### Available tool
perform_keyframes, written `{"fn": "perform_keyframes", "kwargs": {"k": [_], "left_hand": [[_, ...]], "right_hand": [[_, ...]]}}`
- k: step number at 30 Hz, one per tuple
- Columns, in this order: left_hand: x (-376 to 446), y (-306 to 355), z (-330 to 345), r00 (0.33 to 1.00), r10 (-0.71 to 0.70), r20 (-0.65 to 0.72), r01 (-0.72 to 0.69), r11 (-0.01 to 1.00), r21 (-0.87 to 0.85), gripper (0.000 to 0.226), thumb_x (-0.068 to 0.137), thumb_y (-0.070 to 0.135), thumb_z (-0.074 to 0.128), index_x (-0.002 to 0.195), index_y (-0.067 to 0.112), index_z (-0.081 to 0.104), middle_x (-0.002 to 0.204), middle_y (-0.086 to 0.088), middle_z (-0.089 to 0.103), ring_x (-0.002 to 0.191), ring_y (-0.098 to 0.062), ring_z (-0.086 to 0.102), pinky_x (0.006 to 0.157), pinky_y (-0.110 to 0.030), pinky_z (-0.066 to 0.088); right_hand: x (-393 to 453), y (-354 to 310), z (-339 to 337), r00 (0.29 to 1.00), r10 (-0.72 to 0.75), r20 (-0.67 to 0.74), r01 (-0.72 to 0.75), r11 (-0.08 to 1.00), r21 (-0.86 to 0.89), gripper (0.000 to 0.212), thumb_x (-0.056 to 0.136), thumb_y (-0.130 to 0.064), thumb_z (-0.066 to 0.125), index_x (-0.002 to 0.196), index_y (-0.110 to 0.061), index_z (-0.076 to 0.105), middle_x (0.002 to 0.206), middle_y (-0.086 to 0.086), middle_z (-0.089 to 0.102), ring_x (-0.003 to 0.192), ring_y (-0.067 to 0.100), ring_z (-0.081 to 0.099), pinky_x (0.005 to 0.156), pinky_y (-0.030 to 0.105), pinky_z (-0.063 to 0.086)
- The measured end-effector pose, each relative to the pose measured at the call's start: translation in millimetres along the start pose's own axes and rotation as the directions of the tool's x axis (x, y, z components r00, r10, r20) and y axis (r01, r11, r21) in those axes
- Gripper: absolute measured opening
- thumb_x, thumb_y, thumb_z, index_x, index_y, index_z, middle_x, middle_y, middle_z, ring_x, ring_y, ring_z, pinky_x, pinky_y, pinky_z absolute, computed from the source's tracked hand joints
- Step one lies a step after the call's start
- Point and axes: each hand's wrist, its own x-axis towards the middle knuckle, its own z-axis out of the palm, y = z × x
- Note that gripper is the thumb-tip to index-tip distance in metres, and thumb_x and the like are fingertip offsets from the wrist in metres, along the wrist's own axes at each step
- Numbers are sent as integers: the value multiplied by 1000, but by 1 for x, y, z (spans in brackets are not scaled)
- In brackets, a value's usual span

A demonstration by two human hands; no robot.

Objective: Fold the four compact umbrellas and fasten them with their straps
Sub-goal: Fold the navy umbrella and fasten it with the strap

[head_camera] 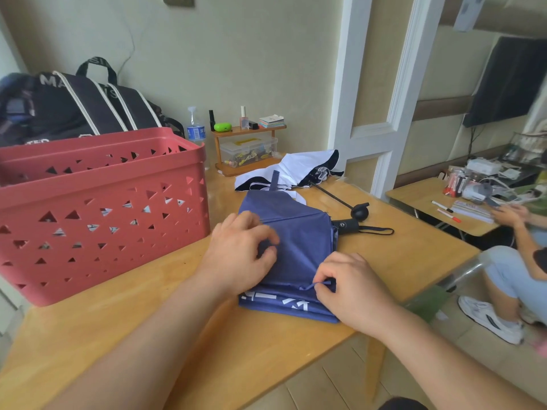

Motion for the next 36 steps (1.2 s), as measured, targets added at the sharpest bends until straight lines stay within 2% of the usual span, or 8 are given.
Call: {"fn": "perform_keyframes", "kwargs": {"k": [5,12,17,19,21,24,28,36], "left_hand": [[33,16,30,971,140,192,-164,979,117,41,102,26,49,143,26,57,138,-1,54,120,-31,50,100,-47,46],[7,-8,57,956,230,183,-267,940,214,53,101,44,37,142,21,62,119,-7,53,95,-31,52,79,-48,55],[-5,3,46,934,100,342,-199,943,268,73,96,62,3,161,43,28,144,3,33,126,-24,38,107,-40,36],[-7,8,42,915,47,401,-165,950,266,59,102,62,7,160,55,13,150,6,20,137,-23,24,115,-40,23],[-8,13,37,889,26,457,-155,957,247,52,107,60,14,158,61,6,156,9,12,142,-24,15,121,-42,15],[-13,17,31,839,5,544,-149,963,222,51,107,59,12,156,64,0,164,10,0,149,-26,3,125,-47,7],[-27,15,26,803,30,596,-140,980,140,49,107,61,12,153,68,-1,169,14,-8,154,-21,-9,126,-47,1],[-34,-1,26,933,71,351,-76,997,0,65,99,66,31,158,38,35,162,12,40,146,-14,36,122,-31,27]], "right_hand": [[-9,3,3,985,-150,-87,146,988,-50,10,93,-22,68,86,-28,72,89,-14,59,88,19,51,82,30,46],[-15,4,-5,981,-195,-14,193,979,-60,10,95,-27,70,86,-28,76,85,-16,57,99,15,51,88,36,52],[-8,-9,-32,988,-59,141,83,981,-174,55,90,-75,36,71,-33,66,82,-20,61,103,10,43,91,37,41],[5,-15,-38,998,-58,16,60,989,-133,53,95,-67,36,61,-29,49,74,-14,56,91,15,46,84,39,44],[26,-20,-34,993,-70,-99,70,998,-1,32,100,-45,52,71,-33,59,82,-13,59,88,16,53,86,37,47],[52,-17,-17,1000,1,9,-2,995,101,21,101,-24,60,115,-22,75,109,-7,64,103,10,59,91,18,40],[57,14,1,998,42,53,-41,999,-29,20,98,-29,66,114,-21,73,108,-7,60,105,15,60,98,28,45],[45,24,2,987,10,160,2,997,-76,39,101,-50,55,138,-40,58,120,-15,43,120,14,41,110,29,34]]}}
